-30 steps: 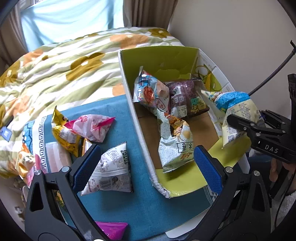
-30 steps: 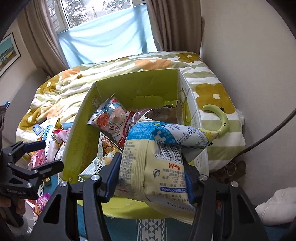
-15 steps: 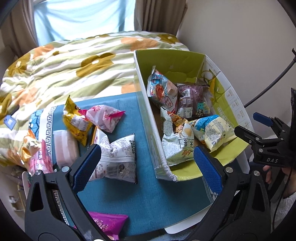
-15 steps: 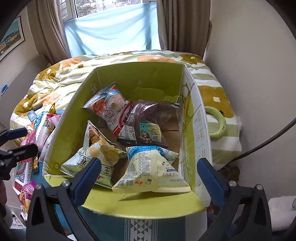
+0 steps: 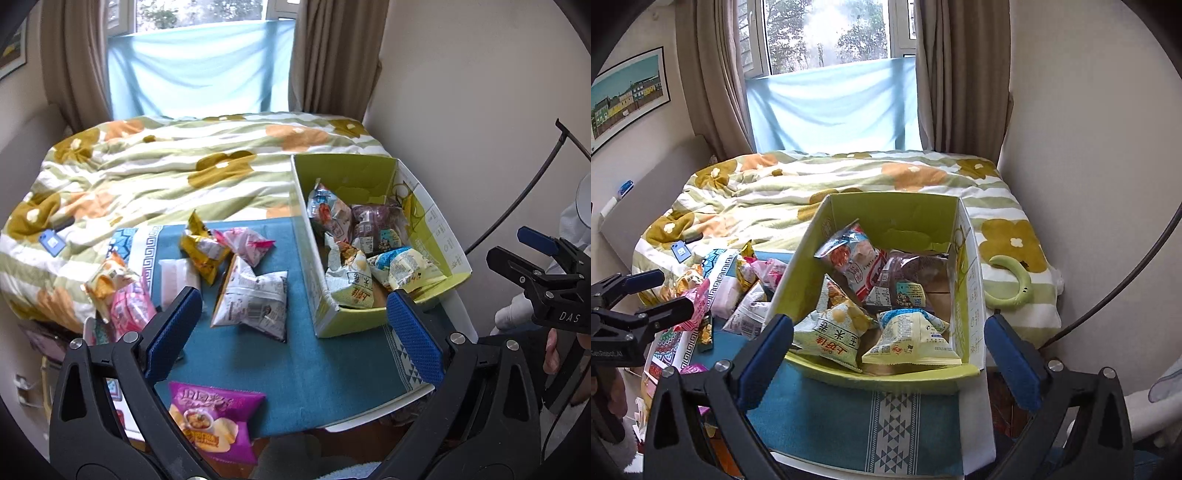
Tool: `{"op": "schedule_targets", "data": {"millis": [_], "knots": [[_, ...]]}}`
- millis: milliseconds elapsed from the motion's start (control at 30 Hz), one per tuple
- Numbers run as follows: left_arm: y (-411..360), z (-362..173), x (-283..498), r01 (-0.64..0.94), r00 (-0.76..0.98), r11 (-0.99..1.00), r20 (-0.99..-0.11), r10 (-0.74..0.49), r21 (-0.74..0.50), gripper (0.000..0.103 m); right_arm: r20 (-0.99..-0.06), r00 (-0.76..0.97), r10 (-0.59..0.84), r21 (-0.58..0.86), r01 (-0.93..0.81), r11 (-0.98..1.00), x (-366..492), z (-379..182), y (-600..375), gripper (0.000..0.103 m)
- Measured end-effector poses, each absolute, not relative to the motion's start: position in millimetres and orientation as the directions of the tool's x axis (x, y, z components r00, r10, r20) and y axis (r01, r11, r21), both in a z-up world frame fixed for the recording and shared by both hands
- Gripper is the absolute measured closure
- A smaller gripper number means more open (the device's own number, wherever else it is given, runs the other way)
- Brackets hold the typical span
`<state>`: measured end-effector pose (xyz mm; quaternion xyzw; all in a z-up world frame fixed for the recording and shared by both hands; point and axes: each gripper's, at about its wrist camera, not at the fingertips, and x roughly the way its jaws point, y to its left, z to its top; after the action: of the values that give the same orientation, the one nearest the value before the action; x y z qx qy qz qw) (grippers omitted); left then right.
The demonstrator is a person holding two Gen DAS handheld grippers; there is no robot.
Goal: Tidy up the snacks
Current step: 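Withdraw both tools from the box toward the remaining snacks, then grasp the purple potato chip bag with the left gripper while the right grasps a white chip bag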
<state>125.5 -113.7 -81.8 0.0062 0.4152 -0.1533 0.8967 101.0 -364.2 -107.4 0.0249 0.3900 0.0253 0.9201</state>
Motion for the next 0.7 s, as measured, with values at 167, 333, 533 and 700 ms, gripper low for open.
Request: {"op": "schedule_targets", "data": {"millis": [167,333,533,700], "knots": [[-71.8,-77.2,90.8,0.190,0.644,0.974,-0.734,-0.218,-0.123,0.003,-0.686,0.718,0.119,0.082,-0.086,0.993,79.8,-98.3,-339.3,0.000],[-30.9,-82.4,62.6,0.097,0.642,0.986,-0.749,-0.164,-0.133,0.003,-0.669,0.716,0.202,0.121,-0.163,0.979,66.5,-100.4,-313.2,0.000],[-3.8,-105.3,45.8,0.033,0.593,0.988,-0.793,-0.142,-0.152,0.003,-0.659,0.692,0.296,0.173,-0.244,0.954,62.5,-108.3,-286.6,0.000],[5.3,-131.4,47.0,0.028,0.538,0.981,-0.825,-0.175,-0.190,0.003,-0.668,0.666,0.332,0.191,-0.278,0.942,64.9,-116.8,-265.8,0.000]]}}
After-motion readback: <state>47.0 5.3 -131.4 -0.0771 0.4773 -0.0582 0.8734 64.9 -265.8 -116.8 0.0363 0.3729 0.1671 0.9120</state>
